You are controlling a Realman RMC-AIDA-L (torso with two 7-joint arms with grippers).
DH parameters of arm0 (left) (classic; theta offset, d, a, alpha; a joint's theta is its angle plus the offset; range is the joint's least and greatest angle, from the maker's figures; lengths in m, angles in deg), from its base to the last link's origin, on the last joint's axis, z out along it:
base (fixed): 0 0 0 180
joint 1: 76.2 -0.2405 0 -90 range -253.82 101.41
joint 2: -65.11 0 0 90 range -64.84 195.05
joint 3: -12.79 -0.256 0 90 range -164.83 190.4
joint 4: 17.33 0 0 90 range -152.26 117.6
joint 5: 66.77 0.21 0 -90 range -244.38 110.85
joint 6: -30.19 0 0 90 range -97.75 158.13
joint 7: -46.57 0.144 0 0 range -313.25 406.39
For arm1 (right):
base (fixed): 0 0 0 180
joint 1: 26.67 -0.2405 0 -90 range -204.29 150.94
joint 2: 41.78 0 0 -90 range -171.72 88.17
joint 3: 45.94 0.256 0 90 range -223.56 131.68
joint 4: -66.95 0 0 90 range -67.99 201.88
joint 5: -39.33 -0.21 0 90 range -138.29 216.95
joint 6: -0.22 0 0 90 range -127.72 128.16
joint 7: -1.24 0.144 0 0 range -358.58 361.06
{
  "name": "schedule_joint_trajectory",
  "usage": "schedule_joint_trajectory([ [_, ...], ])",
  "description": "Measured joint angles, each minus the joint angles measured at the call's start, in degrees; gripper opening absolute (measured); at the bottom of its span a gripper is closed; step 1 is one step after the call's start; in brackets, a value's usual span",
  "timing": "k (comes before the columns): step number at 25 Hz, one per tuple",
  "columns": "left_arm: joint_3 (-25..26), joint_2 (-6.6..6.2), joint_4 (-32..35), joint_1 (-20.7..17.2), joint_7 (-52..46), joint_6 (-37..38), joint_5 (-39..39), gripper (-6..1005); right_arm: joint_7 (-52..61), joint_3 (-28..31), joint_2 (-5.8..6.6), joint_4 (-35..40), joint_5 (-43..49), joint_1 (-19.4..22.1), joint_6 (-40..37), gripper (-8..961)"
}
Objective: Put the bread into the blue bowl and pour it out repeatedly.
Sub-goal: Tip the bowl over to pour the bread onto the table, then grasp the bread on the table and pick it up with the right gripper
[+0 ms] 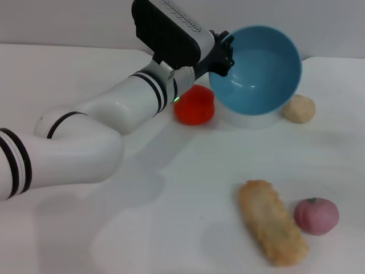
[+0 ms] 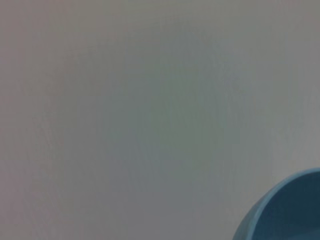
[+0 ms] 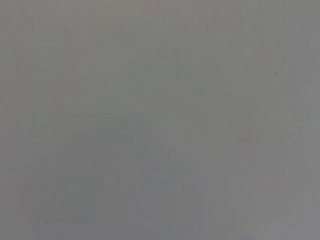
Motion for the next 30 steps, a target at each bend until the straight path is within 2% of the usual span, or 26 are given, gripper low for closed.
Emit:
schedule_joint_trajectory([
  [5, 0.41, 0.0, -0.12, 0.0, -0.03, 0.02, -0.84, 30, 0.0, -0.48, 0.0, -0.01, 0.41, -0.81, 0.11, 572],
  [8, 2.98, -0.15, 0.44, 0.0, -0.04, 2.61, -5.22, 31, 0.03, -1.32, 0.0, -0.02, 1.37, -1.46, 0.11, 572],
  [11, 9.52, -0.58, 1.79, -0.01, -0.05, 10.05, -9.09, 31, 0.4, -2.81, 0.1, 0.2, 4.39, -2.5, 0.2, 571],
  [15, 22.07, -1.02, 2.95, 0.45, 0.37, 24.82, -9.6, 31, 2.11, -3.48, 0.28, 0.53, 12.17, -5.14, 1.63, 571],
  [18, 31.29, -1.5, 3.54, 0.45, 0.56, 35.95, -9.48, 31, 7.35, -3.53, 0.86, 1.31, 20.58, -7.62, 2.65, 571],
  [19, 31.29, -1.5, 3.54, 0.45, 0.56, 35.95, -9.48, 31, 9.66, -3.59, 1.02, 2.17, 24.38, -8.48, 2.57, 570],
  [20, 37.95, -1.89, 4.62, -0.38, 1.97, 44.25, -9.43, 30, 11.07, -3.72, 1.05, 2.95, 27.05, -9.0, 2.37, 570],
  [21, 38.98, -1.95, 4.78, -0.57, 2.39, 45.56, -9.41, 30, 13.15, -4.17, 1.0, 4.6, 31.0, -9.58, 1.86, 570],
  [22, 43.55, -1.92, 6.8, -2.37, 5.06, 50.17, -8.98, 30, 15.27, -5.06, 0.88, 6.53, 34.37, -9.92, 1.25, 570],
  [23, 43.55, -1.92, 6.8, -2.37, 5.06, 50.17, -8.98, 32, 16.97, -5.74, 0.79, 7.88, 36.83, -10.16, 0.7, 570],
  [26, 47.25, -1.66, 11.29, -6.43, 5.94, 53.48, -7.03, 37, 24.36, -8.37, 0.66, 12.44, 44.48, -11.41, -3.06, 570],
  [30, 50.87, -1.73, 16.3, -9.83, 4.52, 60.0, -3.65, 40, 35.44, -8.72, 2.09, 13.44, 53.25, -14.81, -10.32, 569],
])
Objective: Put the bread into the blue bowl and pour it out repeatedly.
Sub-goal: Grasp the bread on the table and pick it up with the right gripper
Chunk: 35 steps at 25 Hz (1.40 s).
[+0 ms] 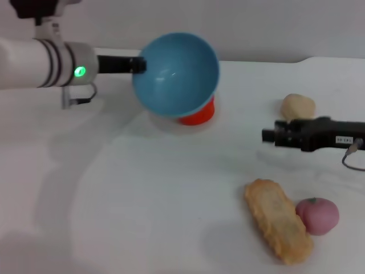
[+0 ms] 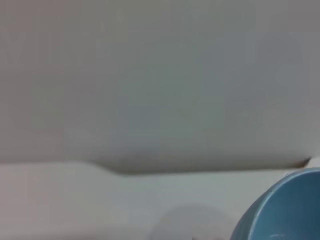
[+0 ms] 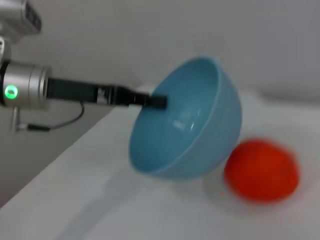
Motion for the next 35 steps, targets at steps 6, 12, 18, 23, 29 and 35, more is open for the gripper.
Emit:
schedule_joint_trajectory([
  [6, 7.08, 0.01, 1.41, -0.44, -4.6, 11.35, 8.88, 40, 13.94, 0.07, 1.42, 1.3, 8.5, -3.61, -7.3, 568],
  [12, 8.78, 0.06, 1.45, -0.83, -5.4, 14.67, 12.19, 40, 23.42, -0.04, 1.8, 1.5, 17.25, -5.81, -7.82, 568],
  [18, 8.88, 0.14, 1.47, -1.15, -5.4, 14.83, 12.31, 40, 28.29, -0.64, 1.85, 1.52, 22.29, -6.39, -8.13, 567],
  [23, 8.91, 0.15, 1.51, -1.06, -5.18, 14.64, 12.34, 40, 28.76, -2.44, 1.61, 1.16, 23.35, -6.41, -7.01, 566],
  [29, 8.82, 0.21, 1.46, -0.74, -4.93, 14.53, 12.34, 39, 28.89, -6.73, 1.1, 0.59, 23.4, -6.36, -4.21, 566],
  [35, 8.93, 0.24, 1.52, -0.79, -4.85, 14.42, 12.32, 39, 28.9, -10.09, -0.14, -1.08, 24.25, -7.18, 0.42, 565],
])
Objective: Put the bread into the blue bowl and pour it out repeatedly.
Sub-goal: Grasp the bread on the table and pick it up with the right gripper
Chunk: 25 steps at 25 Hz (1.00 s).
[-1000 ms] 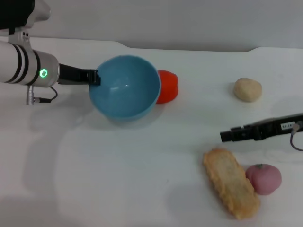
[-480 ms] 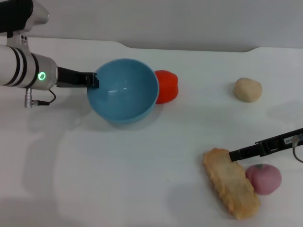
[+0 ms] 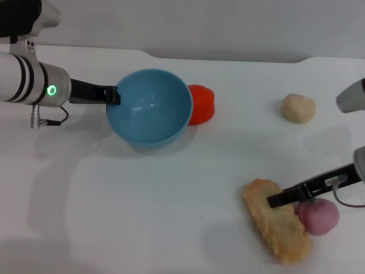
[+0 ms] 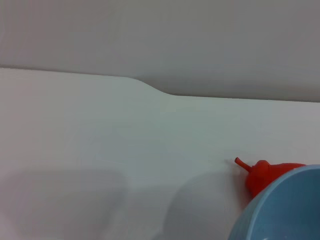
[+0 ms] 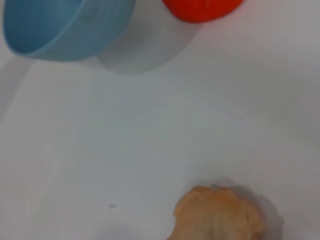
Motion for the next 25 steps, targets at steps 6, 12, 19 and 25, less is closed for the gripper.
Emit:
schedule_joint_trajectory([
  [6, 0.04, 0.0, 0.03, 0.09, 0.02, -0.22, -0.02, 39, -0.22, -3.35, -1.44, -0.9, 0.72, -1.46, 4.28, 564],
  [12, 0.05, -0.03, 0.07, 0.17, -0.03, -0.31, 0.01, 39, -0.29, -5.49, -1.76, -2.49, 0.73, -3.01, 7.02, 564],
  [19, 0.05, -0.09, -0.06, 0.16, -0.05, -0.28, 0.01, 39, -0.37, -4.59, -1.8, -1.18, 0.3, -2.47, 7.48, 496],
  [25, -0.22, -0.17, -0.67, 0.31, -0.07, 0.47, 0.02, 39, -2.49, 1.91, -1.75, 3.62, -1.84, 0.56, 6.36, 364],
])
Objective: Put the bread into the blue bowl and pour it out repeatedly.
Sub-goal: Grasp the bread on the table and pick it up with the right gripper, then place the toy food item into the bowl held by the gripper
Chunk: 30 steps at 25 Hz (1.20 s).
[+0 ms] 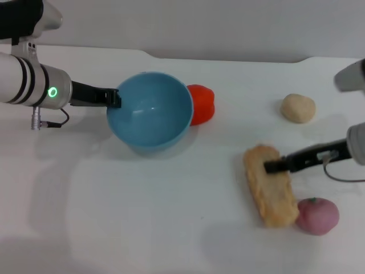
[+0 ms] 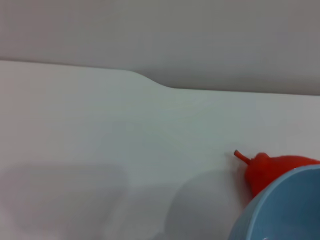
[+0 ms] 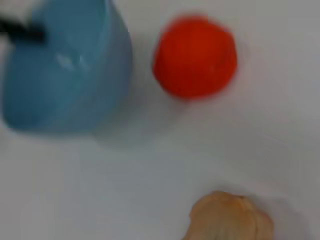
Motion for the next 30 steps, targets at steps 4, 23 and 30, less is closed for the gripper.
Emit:
schedule_joint_trajectory([
  [4, -0.29, 0.05, -0.21, 0.23, -0.02, 1.18, 0.0, 40, -7.12, 6.7, 0.14, 2.41, -7.88, 1.35, -5.03, 324],
  [23, -6.89, 0.74, -6.49, 5.91, -0.4, 5.32, -1.15, 36, -32.04, 3.61, -0.43, 6.09, -26.55, -3.87, 0.03, 189],
  [30, -6.99, 0.88, -6.37, 6.46, -0.38, 4.66, -1.98, 37, -32.04, -6.03, -0.58, 4.56, -26.63, -4.34, 5.56, 153],
])
